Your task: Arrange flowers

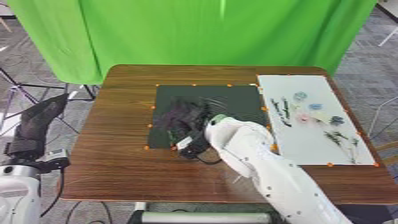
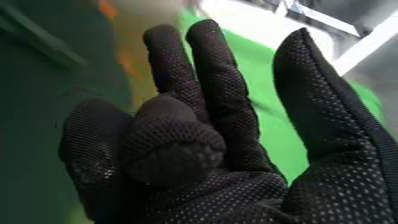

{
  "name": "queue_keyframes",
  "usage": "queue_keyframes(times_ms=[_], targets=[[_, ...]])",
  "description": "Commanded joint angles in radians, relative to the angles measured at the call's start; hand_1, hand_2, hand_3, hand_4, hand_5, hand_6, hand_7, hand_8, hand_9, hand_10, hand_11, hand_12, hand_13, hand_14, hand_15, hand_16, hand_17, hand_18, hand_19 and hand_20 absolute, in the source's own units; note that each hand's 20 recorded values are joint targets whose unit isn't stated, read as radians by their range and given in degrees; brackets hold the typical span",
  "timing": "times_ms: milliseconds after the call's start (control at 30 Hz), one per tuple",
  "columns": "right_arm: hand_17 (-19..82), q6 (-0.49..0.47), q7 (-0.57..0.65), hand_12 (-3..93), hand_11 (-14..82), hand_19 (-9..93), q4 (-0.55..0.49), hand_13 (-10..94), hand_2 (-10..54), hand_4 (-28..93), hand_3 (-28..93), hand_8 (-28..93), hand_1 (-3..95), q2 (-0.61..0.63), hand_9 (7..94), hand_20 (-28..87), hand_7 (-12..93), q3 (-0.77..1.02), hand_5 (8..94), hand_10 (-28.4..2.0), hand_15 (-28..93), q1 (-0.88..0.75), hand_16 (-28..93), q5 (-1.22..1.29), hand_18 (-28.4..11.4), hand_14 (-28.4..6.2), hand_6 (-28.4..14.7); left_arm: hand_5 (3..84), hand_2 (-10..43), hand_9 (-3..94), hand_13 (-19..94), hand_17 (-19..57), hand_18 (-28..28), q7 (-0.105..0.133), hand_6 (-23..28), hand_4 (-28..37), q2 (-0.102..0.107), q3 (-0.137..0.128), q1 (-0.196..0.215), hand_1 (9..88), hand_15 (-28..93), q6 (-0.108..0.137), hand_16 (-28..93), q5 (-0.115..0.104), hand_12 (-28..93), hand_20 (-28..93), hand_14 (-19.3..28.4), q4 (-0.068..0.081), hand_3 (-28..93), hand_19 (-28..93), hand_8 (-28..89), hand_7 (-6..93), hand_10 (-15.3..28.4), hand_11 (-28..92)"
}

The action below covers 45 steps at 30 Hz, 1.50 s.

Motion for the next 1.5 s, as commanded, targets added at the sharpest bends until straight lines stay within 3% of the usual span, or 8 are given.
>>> queue_keyframes(times_ms=[33, 133, 300, 433, 500, 767, 1033, 1500], targets=[[68, 0.193, 0.016, 10.4, 10.5, 93, -0.083, 94, -5.4, -10, 64, -7, 31.8, 0.152, 75.4, 55, 12, 0.199, 70.6, -15.4, 67, -0.036, 18, -0.274, -15.1, -1.0, -3.4, 39.3, 3.2, 33.9, 27, 2.5, 7.7, -0.012, 2.8, -28.3, -0.013, 0.008, -0.012, 20.5, 6, -0.026, 0, 0.017, 8, 11, 14.8, 0.007, 63, 2, -8, 13.7, 12.1, 13], [68, 0.291, 0.073, 13.4, 10.8, 93, -0.059, 94, -9.2, -10, 63, -6, 33.2, 0.215, 78.6, 57, 13, 0.261, 72.4, -15.3, 67, -0.099, 19, -0.465, -15.0, -0.9, -3.6, 39.3, 3.0, 33.9, 27, 2.6, 7.7, -0.01, 2.8, -28.3, -0.026, 0.011, -0.006, 20.3, 6, -0.025, 0, 0.013, 8, 11, 14.8, 0.006, 63, 2, -8, 13.8, 12.1, 13], [68, 0.333, 0.149, 16.1, 13.2, 93, -0.068, 94, -9.5, -10, 61, -6, 36.6, 0.316, 83.2, 58, 14, 0.455, 74.8, -15.4, 68, -0.29, 19, -0.52, -14.6, -0.7, -3.9, 39.6, 3.0, 34.5, 28, 3.1, 7.7, 0.023, 3.0, -28.3, -0.012, 0.042, -0.037, 20.6, 6, -0.006, 0, 0.0, 8, 11, 14.9, 0.024, 63, 2, -8, 14.1, 12.1, 13], [69, 0.344, 0.196, 17.2, 14.3, 93, -0.044, 94, -9.5, -11, 60, -6, 37.2, 0.349, 84.8, 59, 14, 0.523, 75.8, -15.4, 68, -0.354, 19, -0.613, -13.9, -0.6, -4.4, 39.9, 3.0, 35.4, 28, 3.3, 7.7, 0.022, 2.8, -28.3, -0.023, 0.005, 0.024, 20.4, 6, 0.001, -1, -0.011, 7, 11, 15.0, 0.0, 64, 2, -8, 14.7, 12.3, 14], [69, 0.319, 0.205, 17.3, 14.3, 93, -0.028, 94, -9.5, -11, 60, -6, 37.1, 0.36, 85.0, 59, 14, 0.539, 76.1, -15.4, 68, -0.365, 20, -0.653, -13.8, -0.5, -4.4, 40.0, 3.0, 35.5, 28, 3.3, 7.8, 0.012, 2.8, -28.3, -0.049, -0.011, 0.051, 20.4, 6, -0.002, -1, -0.005, 7, 11, 15.0, -0.011, 64, 2, -9, 14.9, 12.3, 14], [69, 0.299, 0.236, 17.4, 14.2, 93, -0.037, 94, -9.5, -11, 60, -6, 36.2, 0.393, 84.9, 59, 14, 0.631, 76.0, -15.1, 68, -0.459, 20, -0.712, -13.7, -0.5, -4.2, 40.2, 3.0, 35.5, 28, 3.3, 7.8, 0.023, 2.9, -28.3, -0.089, -0.003, 0.065, 20.5, 7, 0.011, -1, 0.005, 7, 11, 15.0, -0.014, 63, 3, -9, 15.0, 12.4, 14], [68, 0.289, 0.245, 17.7, 14.6, 93, -0.034, 94, -9.5, -12, 60, -6, 37.0, 0.414, 85.3, 59, 14, 0.682, 76.4, -14.9, 68, -0.534, 20, -0.712, -13.6, -0.5, -4.2, 40.2, 3.0, 35.5, 29, 3.3, 7.8, 0.014, 2.9, -28.3, -0.105, 0.004, 0.07, 20.6, 7, -0.004, -1, 0.011, 7, 11, 15.1, -0.013, 63, 3, -9, 15.1, 12.4, 14], [68, 0.203, 0.259, 17.8, 15.0, 93, -0.084, 94, -9.5, -12, 60, -6, 37.2, 0.473, 85.7, 59, 14, 0.795, 77.0, -14.5, 68, -0.643, 21, -0.681, -13.6, -0.5, -4.0, 40.2, 3.3, 35.7, 29, 3.3, 7.8, -0.008, 2.9, -28.3, -0.09, 0.0, 0.046, 20.6, 7, -0.033, -1, 0.021, 7, 11, 15.2, -0.011, 63, 3, -9, 15.0, 12.4, 14]])
